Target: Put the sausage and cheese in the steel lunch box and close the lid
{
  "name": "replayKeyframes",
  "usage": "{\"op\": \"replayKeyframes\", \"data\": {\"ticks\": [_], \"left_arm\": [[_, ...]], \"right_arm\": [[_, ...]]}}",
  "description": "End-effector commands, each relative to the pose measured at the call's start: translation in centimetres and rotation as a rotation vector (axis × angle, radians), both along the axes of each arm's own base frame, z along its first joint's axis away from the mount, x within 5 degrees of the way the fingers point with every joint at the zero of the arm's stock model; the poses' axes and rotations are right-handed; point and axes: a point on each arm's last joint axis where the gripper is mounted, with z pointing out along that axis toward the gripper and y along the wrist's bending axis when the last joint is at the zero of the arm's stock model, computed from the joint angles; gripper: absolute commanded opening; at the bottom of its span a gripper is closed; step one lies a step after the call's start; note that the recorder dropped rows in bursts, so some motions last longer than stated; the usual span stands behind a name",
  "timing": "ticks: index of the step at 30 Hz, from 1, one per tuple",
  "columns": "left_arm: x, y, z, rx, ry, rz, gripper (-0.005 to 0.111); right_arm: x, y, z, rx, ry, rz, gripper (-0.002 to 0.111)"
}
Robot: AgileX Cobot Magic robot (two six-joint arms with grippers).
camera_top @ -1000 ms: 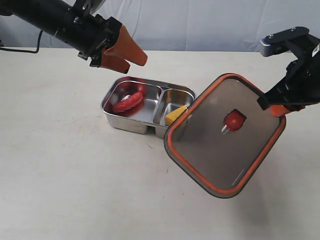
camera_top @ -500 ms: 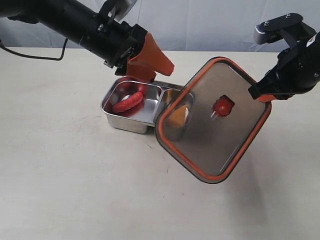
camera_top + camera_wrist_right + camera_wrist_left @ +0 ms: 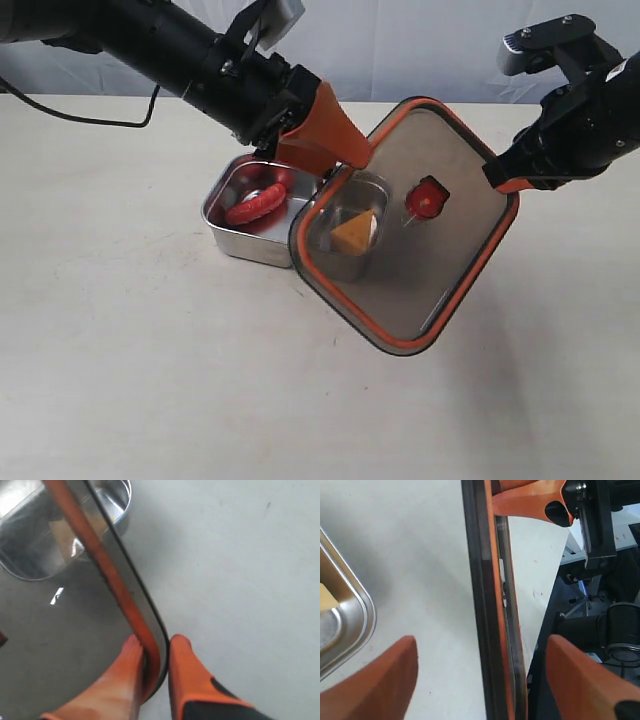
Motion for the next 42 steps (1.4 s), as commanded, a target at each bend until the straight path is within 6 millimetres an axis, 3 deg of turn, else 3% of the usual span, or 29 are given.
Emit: {"op": "replayKeyframes", "data": {"ticks": [1,5,7,14,21,26,33,37,42], "left_arm": [[-0.9,-1.0,0.4,-0.022,-0.003,-0.033,0.068],[-1.6,-2.0,0.4,-0.025,-0.015,-0.072,0.064],[-1.9,-2.4,0.4,-0.026,-0.021,-0.087,0.056],[-2.0,-2.5,0.4,-0.033,-0.055,-0.113,0.000],[-1.9,-2.4,0.3,-0.023,-0.071,-0.123,0.000],[-1.9,-2.4,0.2,-0.017,-0.073,-0.126,0.000],[-1.8,-1.9,-0.1,0.062,-0.119,-0.157,0.000],[-0.9,-1.4,0.4,0.164,-0.245,-0.160,0.000],[1.1,-0.5,1.8,0.304,-0.487,-0.057,0.000]], "right_arm": [[0.1,0.2,0.4,0.034,-0.033,-0.001,-0.001],[0.2,0.4,0.6,0.068,-0.053,-0.004,-0.001],[0.3,0.5,0.7,0.077,-0.058,-0.007,-0.001],[0.3,0.5,0.7,0.081,-0.057,-0.009,-0.001],[0.3,0.5,0.7,0.088,-0.061,-0.014,0.002],[0.4,0.4,0.7,0.076,-0.070,-0.013,0.053],[0.9,-0.2,2.3,0.045,-0.186,-0.057,0.050],[0.9,-0.8,4.1,0.039,-0.249,-0.135,0.050],[0.6,-2.0,4.8,-0.002,-0.252,-0.233,0.050]]}}
